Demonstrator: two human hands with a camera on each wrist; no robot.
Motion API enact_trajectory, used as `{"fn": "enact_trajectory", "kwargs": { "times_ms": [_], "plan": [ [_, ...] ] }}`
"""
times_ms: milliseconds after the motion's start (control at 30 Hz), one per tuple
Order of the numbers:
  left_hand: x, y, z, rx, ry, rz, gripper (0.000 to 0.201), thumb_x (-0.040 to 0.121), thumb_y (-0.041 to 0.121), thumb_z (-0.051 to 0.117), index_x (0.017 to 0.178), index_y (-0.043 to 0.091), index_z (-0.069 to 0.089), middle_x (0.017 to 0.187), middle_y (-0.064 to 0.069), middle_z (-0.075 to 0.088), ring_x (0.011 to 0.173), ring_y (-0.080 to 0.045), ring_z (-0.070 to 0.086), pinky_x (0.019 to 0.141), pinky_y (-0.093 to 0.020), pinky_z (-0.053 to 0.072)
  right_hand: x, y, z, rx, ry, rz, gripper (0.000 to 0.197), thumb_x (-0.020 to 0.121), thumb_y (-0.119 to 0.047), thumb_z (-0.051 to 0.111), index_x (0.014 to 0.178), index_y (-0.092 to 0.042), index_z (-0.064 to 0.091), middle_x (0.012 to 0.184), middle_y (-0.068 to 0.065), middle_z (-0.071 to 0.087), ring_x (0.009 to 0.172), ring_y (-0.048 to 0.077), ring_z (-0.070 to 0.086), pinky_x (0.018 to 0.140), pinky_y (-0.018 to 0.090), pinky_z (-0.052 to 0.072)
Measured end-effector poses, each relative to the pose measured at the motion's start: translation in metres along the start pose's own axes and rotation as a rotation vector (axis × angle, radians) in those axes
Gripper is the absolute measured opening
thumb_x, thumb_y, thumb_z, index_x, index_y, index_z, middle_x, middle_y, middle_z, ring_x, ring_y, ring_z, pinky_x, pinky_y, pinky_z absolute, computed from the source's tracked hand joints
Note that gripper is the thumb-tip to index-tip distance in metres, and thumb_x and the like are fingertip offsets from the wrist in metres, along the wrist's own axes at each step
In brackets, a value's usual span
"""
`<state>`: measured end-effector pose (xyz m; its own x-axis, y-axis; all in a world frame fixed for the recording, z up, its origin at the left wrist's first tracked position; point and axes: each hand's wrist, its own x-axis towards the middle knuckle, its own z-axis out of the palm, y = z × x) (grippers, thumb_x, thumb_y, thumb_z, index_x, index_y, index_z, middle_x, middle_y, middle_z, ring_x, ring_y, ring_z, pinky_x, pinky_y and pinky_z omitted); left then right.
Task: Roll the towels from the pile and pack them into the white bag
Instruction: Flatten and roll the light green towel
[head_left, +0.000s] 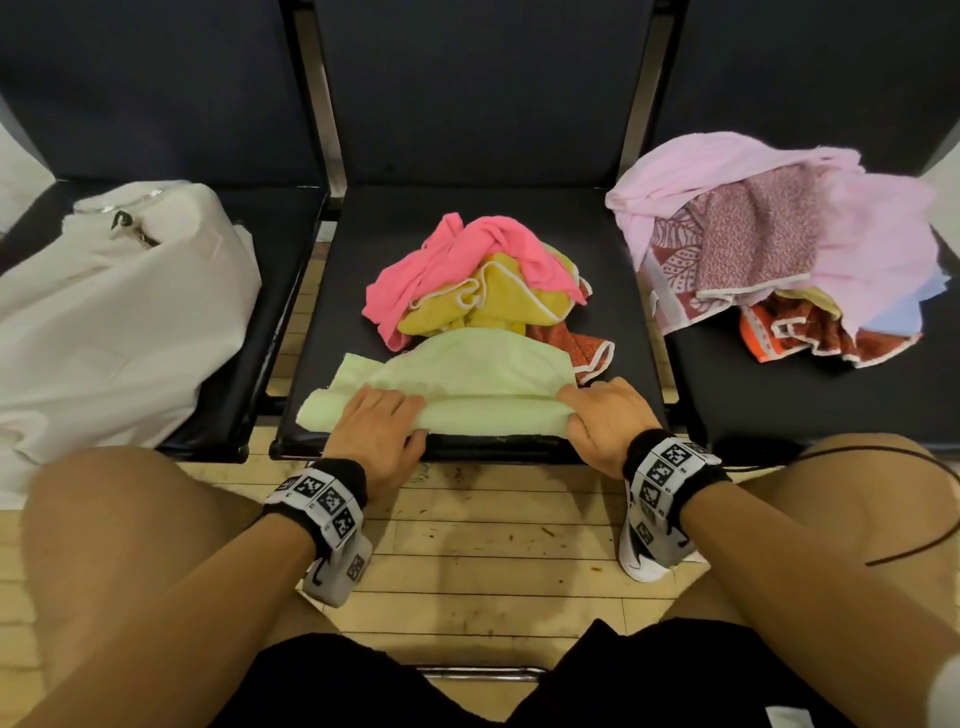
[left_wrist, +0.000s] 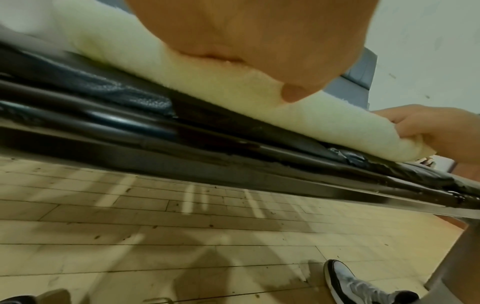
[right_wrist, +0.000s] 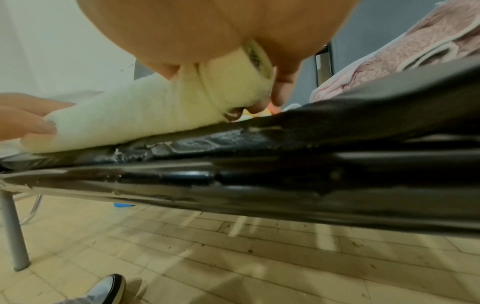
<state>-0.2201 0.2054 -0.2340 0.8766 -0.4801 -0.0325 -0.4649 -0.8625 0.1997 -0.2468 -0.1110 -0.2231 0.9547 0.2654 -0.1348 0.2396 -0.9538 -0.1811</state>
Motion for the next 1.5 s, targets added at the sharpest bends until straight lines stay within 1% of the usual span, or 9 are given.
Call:
{"fn": "enact_trajectory", "kwargs": {
  "times_ms": [67,233,500,633,900,1067,1200,1333,1500],
  "plan": [
    [0.0,-0.001,0.002,0.003,0.016,0.01,0.052,0.088,0.046,0.032,0.117,0.013,0.06,0.108,-0.006,0.061,0.104,-0.029,0.052,0.11,-0.047,0.031,0.0,-0.004,0.0,0.0,0.045,0.04,0.033,0.082,-0.033,0.035,0.105,-0.018,0.054,0.07,-0.002,0.056,0.067,0.023,0.048,0.084,0.04,0.041],
    [0.001,0.002,0.01,0.001,0.103,-0.02,0.045,0.09,0.046,0.033,0.103,0.012,0.059,0.102,-0.005,0.052,0.097,-0.027,0.046,0.096,-0.044,0.038,0.005,-0.02,0.009,-0.053,0.274,-0.059,0.045,0.065,-0.014,0.065,0.11,-0.011,0.067,0.113,0.007,0.065,0.102,0.031,0.059,0.091,0.043,0.045],
    [0.003,0.008,0.018,0.033,0.251,0.018,0.037,0.083,0.029,0.046,0.117,0.02,0.055,0.112,-0.005,0.055,0.105,-0.027,0.048,0.099,-0.047,0.03,0.004,-0.031,0.033,-0.03,0.316,-0.125,0.038,0.076,-0.023,0.075,0.111,-0.012,0.066,0.104,0.004,0.066,0.094,0.027,0.06,0.092,0.038,0.042],
    [0.002,0.004,0.025,0.064,0.173,0.074,0.043,0.085,0.042,0.052,0.123,0.023,0.052,0.119,-0.002,0.059,0.108,-0.027,0.053,0.1,-0.043,0.033,0.008,-0.029,0.034,-0.052,0.322,-0.117,0.029,0.083,-0.026,0.06,0.108,-0.013,0.066,0.1,0.004,0.066,0.091,0.027,0.058,0.092,0.036,0.034],
    [0.003,0.015,0.017,0.135,0.139,0.056,0.041,0.089,0.04,0.038,0.11,0.016,0.063,0.093,-0.001,0.066,0.086,-0.028,0.058,0.084,-0.042,0.039,0.007,-0.038,0.017,-0.149,0.083,0.026,0.032,0.088,-0.042,0.021,0.081,-0.022,0.045,0.075,-0.001,0.061,0.07,0.021,0.042,0.08,0.039,0.033],
    [0.007,0.017,0.012,0.067,0.103,0.039,0.044,0.091,0.04,0.032,0.121,0.017,0.056,0.1,-0.004,0.062,0.082,-0.027,0.059,0.078,-0.041,0.044,0.006,-0.036,0.02,-0.086,0.177,0.049,0.034,0.087,-0.037,0.042,0.111,-0.017,0.057,0.089,0.0,0.065,0.083,0.026,0.06,0.082,0.04,0.038],
    [0.01,0.016,0.013,0.047,0.214,0.023,0.03,0.088,0.033,0.046,0.113,0.019,0.057,0.116,-0.009,0.056,0.088,-0.029,0.057,0.077,-0.043,0.046,0.008,-0.037,0.029,-0.124,0.437,-0.217,0.025,0.078,-0.015,0.048,0.096,-0.013,0.066,0.1,0.004,0.064,0.088,0.028,0.057,0.079,0.039,0.037],
    [0.013,0.018,0.02,0.112,0.31,0.013,0.016,0.079,0.018,0.071,0.094,0.02,0.066,0.107,-0.004,0.062,0.097,-0.027,0.053,0.09,-0.044,0.033,0.005,-0.044,0.035,-0.109,0.361,-0.288,0.03,0.077,-0.012,0.043,0.094,-0.012,0.068,0.099,0.003,0.066,0.084,0.029,0.059,0.075,0.037,0.038],
    [0.008,0.013,0.019,0.006,0.327,0.01,0.015,0.092,0.026,0.059,0.102,0.022,0.068,0.104,0.003,0.068,0.099,-0.024,0.057,0.094,-0.041,0.03,-0.008,-0.052,0.036,-0.098,0.227,-0.118,0.046,0.085,-0.03,0.054,0.126,-0.01,0.058,0.121,0.008,0.06,0.106,0.029,0.054,0.099,0.044,0.041]
  ]
}}
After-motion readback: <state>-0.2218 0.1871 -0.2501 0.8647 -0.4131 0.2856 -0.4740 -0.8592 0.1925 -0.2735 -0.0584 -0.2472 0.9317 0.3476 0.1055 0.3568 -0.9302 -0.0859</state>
